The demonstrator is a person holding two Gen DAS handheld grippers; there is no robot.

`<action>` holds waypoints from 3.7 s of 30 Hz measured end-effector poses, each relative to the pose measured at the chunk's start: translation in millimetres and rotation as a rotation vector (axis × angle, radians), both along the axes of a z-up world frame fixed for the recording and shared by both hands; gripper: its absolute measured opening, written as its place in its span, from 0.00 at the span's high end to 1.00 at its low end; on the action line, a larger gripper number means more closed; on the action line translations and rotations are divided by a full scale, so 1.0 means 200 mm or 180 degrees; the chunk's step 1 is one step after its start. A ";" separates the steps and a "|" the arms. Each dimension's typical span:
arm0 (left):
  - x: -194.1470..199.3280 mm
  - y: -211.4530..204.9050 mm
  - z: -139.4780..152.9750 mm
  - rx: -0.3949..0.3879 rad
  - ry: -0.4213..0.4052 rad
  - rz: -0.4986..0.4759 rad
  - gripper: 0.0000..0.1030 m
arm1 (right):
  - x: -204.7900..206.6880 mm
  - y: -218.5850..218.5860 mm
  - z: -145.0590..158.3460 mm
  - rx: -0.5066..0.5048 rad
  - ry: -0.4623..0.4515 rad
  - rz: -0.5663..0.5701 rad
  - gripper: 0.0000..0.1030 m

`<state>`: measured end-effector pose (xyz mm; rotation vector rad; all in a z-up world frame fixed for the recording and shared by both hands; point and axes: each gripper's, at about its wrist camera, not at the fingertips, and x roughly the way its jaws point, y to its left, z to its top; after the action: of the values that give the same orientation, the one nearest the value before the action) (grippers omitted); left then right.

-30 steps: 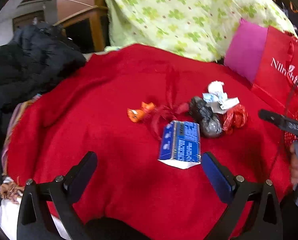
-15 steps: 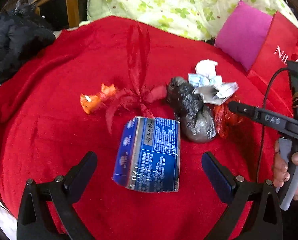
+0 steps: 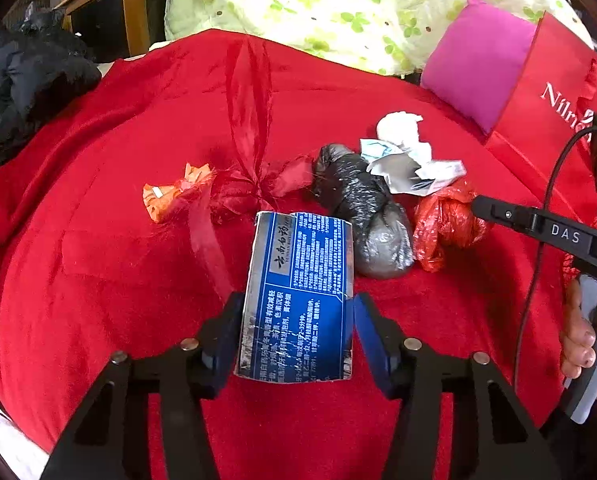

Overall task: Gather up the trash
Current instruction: 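Carry both items to the red mesh wastebasket and open both tools, then grasp the black plastic bag with the left tool while the right tool grasps the white medicine box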

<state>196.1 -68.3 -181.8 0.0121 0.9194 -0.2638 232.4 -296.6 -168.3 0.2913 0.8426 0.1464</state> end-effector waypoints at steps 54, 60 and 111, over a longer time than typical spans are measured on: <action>-0.57 -1.40 0.67 -0.0533 -0.0715 -0.1873 0.28 | -1.47 -1.26 0.52 0.0734 -0.1938 -0.2095 0.31; -0.54 -1.01 0.60 -0.0395 -0.0709 -0.1495 0.28 | -1.42 -0.99 0.65 0.0438 -0.2399 -0.1696 0.31; -0.01 0.16 0.14 -0.0219 -0.0307 -0.0005 0.28 | 0.32 0.01 -0.20 0.1095 0.0691 -0.0624 0.47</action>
<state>194.6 -36.4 -154.1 -0.0376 0.8142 -0.2937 295.6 -294.2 -207.5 0.7204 0.9976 0.0764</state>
